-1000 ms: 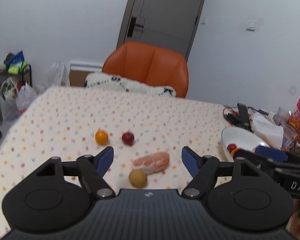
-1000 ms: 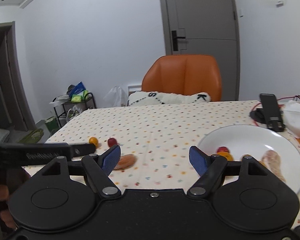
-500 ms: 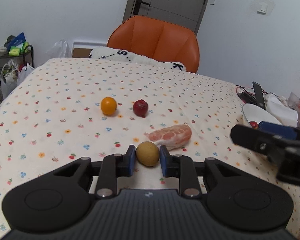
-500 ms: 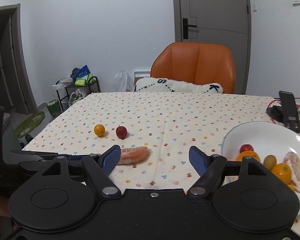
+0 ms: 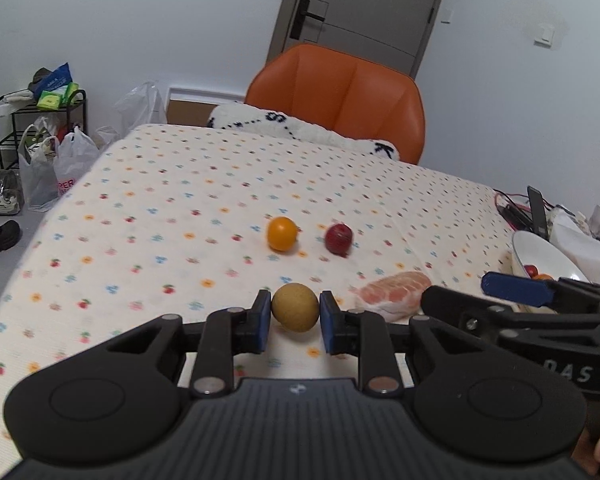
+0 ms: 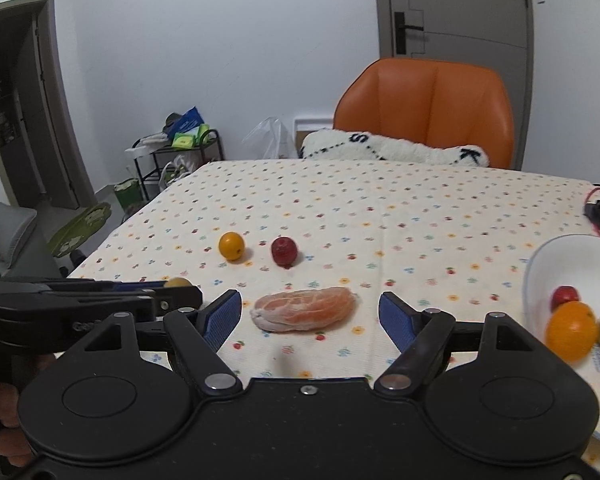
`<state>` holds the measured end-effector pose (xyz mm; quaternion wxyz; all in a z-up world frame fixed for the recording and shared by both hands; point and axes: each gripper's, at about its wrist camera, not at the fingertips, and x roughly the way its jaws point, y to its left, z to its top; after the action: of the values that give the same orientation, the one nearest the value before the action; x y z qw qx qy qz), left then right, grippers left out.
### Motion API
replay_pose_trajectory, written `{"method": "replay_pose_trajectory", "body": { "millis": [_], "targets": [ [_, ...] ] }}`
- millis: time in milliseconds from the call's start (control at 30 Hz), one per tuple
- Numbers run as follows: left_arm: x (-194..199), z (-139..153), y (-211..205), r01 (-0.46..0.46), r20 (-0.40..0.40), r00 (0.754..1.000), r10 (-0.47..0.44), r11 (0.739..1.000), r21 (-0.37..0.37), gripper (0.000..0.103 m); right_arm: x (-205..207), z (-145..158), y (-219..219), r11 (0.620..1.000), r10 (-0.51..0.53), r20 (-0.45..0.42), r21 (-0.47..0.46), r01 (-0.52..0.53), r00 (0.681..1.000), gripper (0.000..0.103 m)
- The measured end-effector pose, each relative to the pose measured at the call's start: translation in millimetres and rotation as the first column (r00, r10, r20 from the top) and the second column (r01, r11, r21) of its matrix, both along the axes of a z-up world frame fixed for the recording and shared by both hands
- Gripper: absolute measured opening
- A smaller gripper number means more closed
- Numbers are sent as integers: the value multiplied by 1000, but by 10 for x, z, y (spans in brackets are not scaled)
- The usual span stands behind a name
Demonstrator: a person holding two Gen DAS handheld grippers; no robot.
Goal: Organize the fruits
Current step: 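Grasp the peeled pomelo segment with the right gripper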
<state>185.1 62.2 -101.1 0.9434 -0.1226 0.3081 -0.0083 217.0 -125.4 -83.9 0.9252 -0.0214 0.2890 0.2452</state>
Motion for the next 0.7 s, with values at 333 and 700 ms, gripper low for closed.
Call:
{"method": "replay_pose_trajectory", "body": {
  "millis": [333,700],
  "targets": [
    [-40,19,242,-54,-1,999,54,999,-4,24,138,-110,194,1000,20,-42,-14,-21,999,87],
    [-24,17,319,-70,3,998,70,997,-16,24,324,-271,324,996,12,-52,-91,-17,999,72]
  ]
}}
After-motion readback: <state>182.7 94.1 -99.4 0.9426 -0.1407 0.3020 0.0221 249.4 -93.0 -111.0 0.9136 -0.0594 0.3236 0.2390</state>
